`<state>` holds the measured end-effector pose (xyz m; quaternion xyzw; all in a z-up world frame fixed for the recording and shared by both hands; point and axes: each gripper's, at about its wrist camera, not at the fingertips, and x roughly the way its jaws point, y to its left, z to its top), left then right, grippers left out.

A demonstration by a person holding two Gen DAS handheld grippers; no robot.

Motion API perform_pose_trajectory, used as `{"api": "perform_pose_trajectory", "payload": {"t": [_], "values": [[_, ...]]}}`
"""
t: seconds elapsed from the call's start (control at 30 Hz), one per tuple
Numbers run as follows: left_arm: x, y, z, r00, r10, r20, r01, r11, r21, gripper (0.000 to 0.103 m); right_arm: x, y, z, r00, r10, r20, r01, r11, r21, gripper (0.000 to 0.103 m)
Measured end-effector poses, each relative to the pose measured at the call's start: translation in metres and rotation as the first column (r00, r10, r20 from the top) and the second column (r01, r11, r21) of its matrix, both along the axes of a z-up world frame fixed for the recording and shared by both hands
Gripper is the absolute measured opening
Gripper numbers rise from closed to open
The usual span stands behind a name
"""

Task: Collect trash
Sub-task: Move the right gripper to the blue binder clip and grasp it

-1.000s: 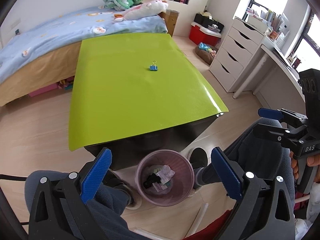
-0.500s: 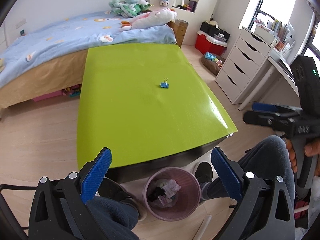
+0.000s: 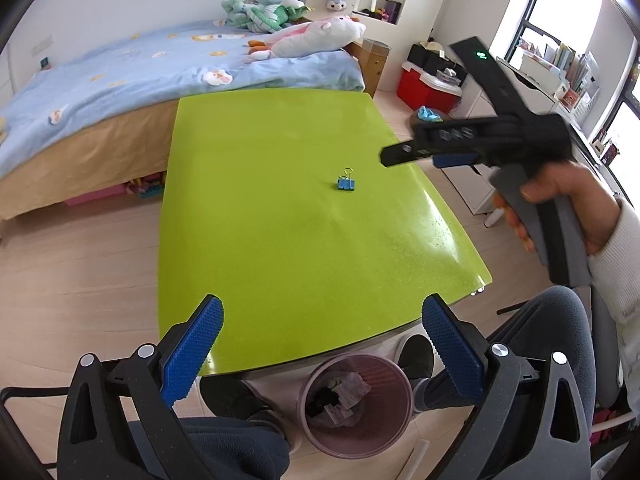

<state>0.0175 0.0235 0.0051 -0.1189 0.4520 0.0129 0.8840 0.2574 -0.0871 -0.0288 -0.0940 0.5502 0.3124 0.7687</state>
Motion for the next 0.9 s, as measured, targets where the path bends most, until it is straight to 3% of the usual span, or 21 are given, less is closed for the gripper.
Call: {"api": "perform_pose_trajectory", "payload": {"t": [0.3, 0.37, 0.47, 0.73, 0.8, 0.9], "values": [[0.008, 0.009, -0.013, 1.0, 0.013, -0.02, -0.014, 0.999, -0.035, 0.096, 0.058, 0.039, -0.056, 0.989, -0.098, -0.115, 0.084, 0.989, -0.124, 0.098], [0.009, 0.011, -0.015, 1.0, 0.014, -0.022, -0.015, 0.999, -0.04, 0.096, 0.064, 0.043, -0.067, 0.984, -0.121, -0.133, 0.1, 0.983, -0.151, 0.08], [0.01, 0.014, -0.017, 1.0, 0.017, -0.023, -0.018, 0.999, -0.05, 0.096, 0.071, 0.046, -0.079, 0.975, -0.155, -0.158, 0.128, 0.978, -0.166, 0.079], [0.007, 0.022, -0.021, 0.999, 0.037, -0.024, -0.039, 0.997, -0.07, 0.096, 0.073, 0.063, -0.092, 0.971, -0.173, -0.167, 0.14, 0.971, -0.192, 0.055], [0.007, 0.023, -0.022, 0.999, 0.041, -0.026, -0.043, 0.996, -0.074, 0.096, 0.072, 0.065, -0.093, 0.972, -0.171, -0.164, 0.136, 0.969, -0.205, 0.045], [0.007, 0.026, -0.024, 0.999, 0.047, -0.027, -0.049, 0.995, -0.082, 0.096, 0.072, 0.068, -0.097, 0.972, -0.174, -0.159, 0.137, 0.966, -0.217, 0.04]]}}
